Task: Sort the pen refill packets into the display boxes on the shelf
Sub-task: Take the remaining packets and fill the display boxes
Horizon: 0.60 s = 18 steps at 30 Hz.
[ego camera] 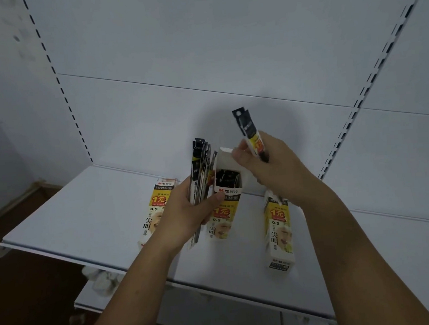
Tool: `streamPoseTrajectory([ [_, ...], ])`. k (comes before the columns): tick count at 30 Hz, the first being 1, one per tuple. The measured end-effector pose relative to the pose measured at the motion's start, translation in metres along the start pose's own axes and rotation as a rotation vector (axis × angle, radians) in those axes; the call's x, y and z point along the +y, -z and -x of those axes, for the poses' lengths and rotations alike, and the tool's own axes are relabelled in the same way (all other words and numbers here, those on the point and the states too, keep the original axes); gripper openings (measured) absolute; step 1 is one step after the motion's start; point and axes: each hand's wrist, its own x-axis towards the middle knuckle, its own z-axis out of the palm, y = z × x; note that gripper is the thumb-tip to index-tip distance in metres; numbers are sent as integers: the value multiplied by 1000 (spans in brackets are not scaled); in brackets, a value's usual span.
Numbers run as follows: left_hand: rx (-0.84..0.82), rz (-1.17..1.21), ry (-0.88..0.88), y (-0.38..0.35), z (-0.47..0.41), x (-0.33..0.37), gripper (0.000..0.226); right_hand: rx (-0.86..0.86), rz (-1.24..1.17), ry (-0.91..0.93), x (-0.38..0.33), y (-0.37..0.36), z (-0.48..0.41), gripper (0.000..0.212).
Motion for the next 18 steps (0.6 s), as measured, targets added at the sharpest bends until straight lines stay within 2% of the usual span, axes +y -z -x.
streamPoseTrajectory([
  [3,9,1,1,0,1,0,10,61,-460,-87,4,-3,9,15],
  [5,14,-7,8,1,1,0,9,145,-632,-96,1,-3,14,17],
  [9,9,-17,14,0,2,1,9,260,-570,-64,-4,1,23,31],
  [12,19,-12,14,-1,3,1,10,283,-493,18,-9,1,28,30],
  [15,24,-17,13,-1,3,0,10,353,-528,96,-18,-4,29,27],
  [18,28,-12,14,-1,3,-2,9,441,-582,81,-24,-8,26,34],
])
